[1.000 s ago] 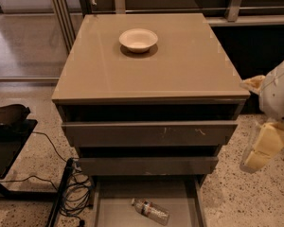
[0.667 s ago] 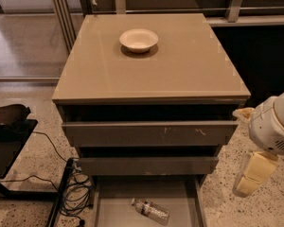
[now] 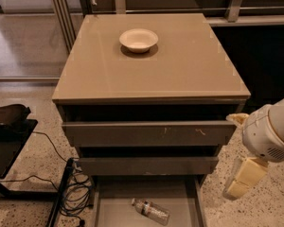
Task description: Pick water bottle from bottom drawer and place on counter
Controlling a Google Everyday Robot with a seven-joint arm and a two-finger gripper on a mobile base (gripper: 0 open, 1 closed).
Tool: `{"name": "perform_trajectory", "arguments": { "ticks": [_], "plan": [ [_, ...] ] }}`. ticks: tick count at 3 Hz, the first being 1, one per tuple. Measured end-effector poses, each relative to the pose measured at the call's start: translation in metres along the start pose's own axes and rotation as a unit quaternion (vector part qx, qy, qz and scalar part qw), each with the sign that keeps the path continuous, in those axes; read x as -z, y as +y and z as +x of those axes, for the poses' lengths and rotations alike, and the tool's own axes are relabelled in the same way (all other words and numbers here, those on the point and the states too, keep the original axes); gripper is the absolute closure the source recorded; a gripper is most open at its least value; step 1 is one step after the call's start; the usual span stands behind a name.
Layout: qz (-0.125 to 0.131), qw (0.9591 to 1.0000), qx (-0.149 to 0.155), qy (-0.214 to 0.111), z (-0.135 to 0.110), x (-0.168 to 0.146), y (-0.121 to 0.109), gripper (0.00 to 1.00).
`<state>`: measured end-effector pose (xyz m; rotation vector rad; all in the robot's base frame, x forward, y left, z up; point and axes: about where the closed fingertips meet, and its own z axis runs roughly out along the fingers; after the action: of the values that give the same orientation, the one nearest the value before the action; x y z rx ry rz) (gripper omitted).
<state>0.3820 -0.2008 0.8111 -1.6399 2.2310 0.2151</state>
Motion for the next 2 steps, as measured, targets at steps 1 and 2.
{"name": "perform_trajectory", "arguments": {
  "ticks": [1,2],
  "plan": [
    [-0.006,0.9979,-0.016,-0.063,0.001,-0.049,0.012,0.00],
    [-0.003,0.9922,-0.035,-0.119,0.002,-0.101,0.019,0.00]
  ]
}}
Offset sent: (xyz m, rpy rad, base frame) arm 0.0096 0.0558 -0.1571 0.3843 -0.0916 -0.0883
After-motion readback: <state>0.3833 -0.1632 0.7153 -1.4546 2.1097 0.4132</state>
